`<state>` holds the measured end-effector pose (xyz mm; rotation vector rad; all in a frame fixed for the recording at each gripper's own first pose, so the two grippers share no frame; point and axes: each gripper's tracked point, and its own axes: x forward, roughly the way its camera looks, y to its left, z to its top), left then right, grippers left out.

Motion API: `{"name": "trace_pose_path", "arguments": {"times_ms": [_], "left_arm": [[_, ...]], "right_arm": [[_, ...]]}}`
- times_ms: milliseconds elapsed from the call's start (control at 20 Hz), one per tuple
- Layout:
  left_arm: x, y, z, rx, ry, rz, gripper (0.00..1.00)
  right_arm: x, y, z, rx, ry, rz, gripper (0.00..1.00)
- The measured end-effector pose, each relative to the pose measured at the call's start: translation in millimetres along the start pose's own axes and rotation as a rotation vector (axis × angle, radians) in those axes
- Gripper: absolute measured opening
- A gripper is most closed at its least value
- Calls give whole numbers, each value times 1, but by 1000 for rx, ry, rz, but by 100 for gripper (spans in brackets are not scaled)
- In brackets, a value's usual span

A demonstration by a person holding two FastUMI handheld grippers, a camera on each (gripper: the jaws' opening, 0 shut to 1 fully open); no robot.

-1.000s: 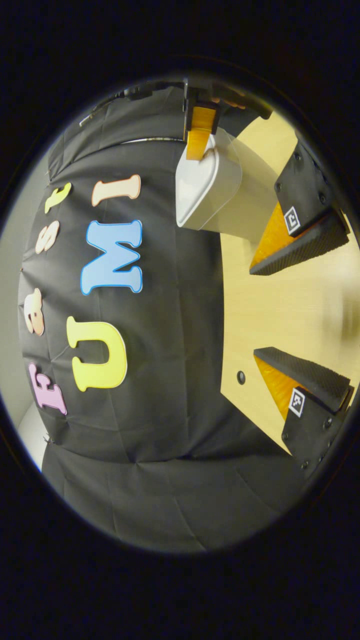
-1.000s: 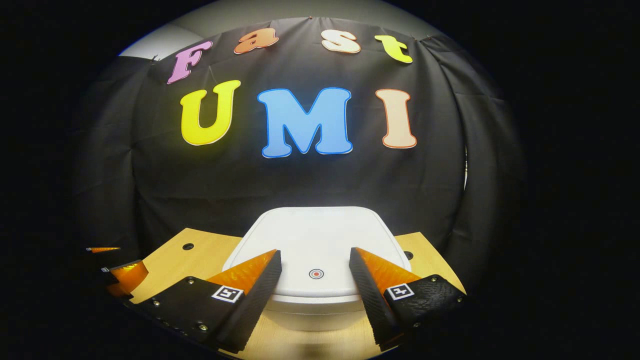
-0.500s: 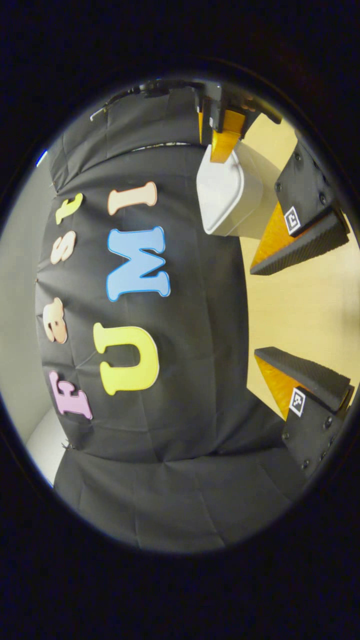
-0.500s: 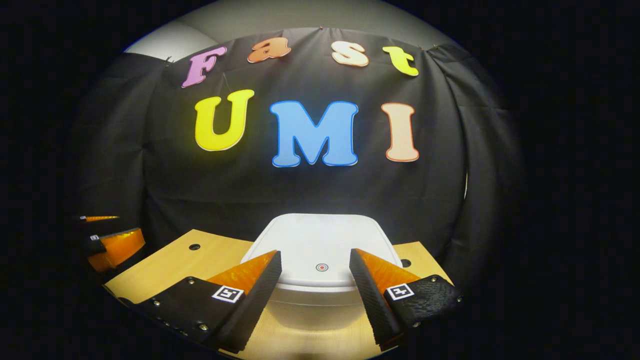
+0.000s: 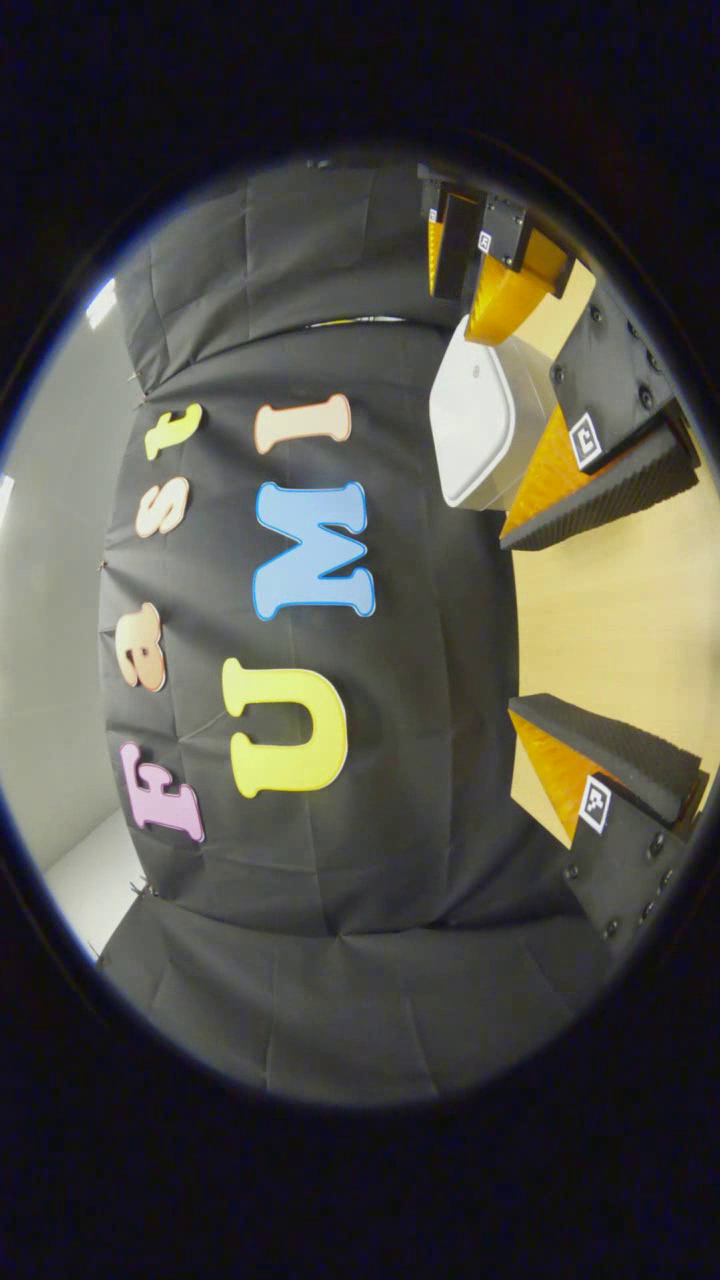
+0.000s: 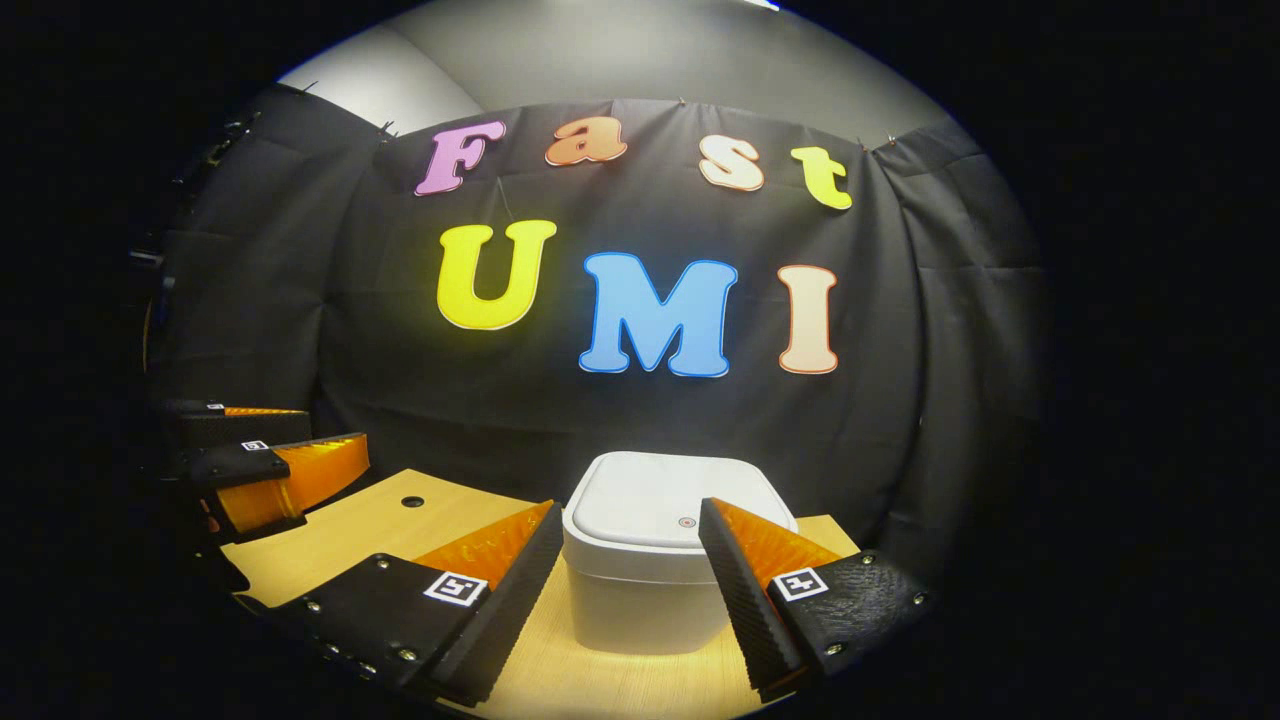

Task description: Press the lid of the desktop garbage bin to open it, pick up the crumpled paper on the desktop and throw it into the bin, then pick up the pop can on the desktop and drop it into the bin, and finally close the garbage bin lid.

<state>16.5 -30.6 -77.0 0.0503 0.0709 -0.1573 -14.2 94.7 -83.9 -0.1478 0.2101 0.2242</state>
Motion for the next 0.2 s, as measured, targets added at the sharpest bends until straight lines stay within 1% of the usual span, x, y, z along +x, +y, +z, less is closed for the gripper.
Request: {"name": "trace_pose_path", "arguments": {"times_ms": [50, 100, 200], "left_arm": [[-1, -1, -1, 0, 2, -9, 100], [-2, -2, -1, -3, 5, -21, 95], [-3, -7, -6, -8, 15, -46, 95]], "right_arm": [[-3, 0, 1, 4, -2, -9, 88], [-5, -1, 3, 6, -6, -21, 88], [-11, -7, 8, -7, -22, -56, 89]]}}
